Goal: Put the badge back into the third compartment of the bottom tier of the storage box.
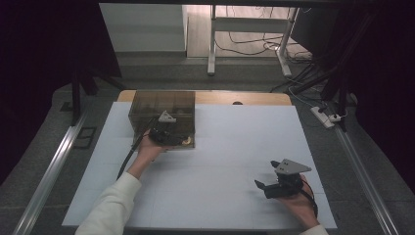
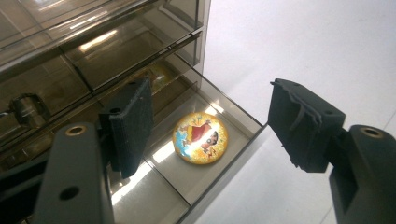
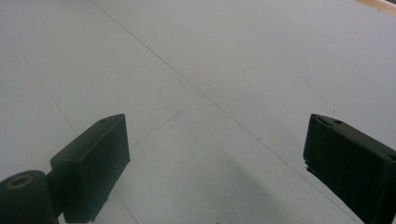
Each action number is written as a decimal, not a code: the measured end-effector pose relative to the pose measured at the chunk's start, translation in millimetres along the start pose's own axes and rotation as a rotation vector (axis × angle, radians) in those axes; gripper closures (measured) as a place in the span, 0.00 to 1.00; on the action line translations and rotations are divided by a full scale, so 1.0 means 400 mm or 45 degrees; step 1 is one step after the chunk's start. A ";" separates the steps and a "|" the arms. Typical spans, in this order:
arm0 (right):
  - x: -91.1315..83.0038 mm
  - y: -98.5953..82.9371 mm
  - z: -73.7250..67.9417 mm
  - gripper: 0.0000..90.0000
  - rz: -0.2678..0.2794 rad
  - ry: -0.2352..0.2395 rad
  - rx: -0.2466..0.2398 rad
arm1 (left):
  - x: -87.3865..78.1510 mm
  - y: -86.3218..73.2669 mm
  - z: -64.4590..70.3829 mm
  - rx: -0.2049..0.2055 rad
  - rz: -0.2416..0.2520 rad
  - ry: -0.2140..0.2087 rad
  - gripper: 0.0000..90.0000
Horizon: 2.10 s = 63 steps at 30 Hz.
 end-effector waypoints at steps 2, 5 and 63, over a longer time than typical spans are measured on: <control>0.000 0.000 0.000 0.07 0.000 0.000 0.001 | -0.004 0.000 0.003 0.004 0.001 -0.002 0.34; -0.001 0.000 -0.001 0.07 0.000 0.004 0.003 | -0.010 -0.006 0.005 0.009 -0.005 0.004 0.34; -0.014 -0.014 0.022 0.08 0.016 -0.022 0.062 | -0.267 -0.316 0.102 -0.042 0.051 0.018 0.29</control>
Point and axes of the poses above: each handheld gripper's, and its own axes: x roughly forward along the jaws, y roughly out of its top, z roughly to its right, the point moved 8 cm from there along x, roughly forward along the jaws, and after that the axes turned 10 degrees about -y, right-handed, at the moved point
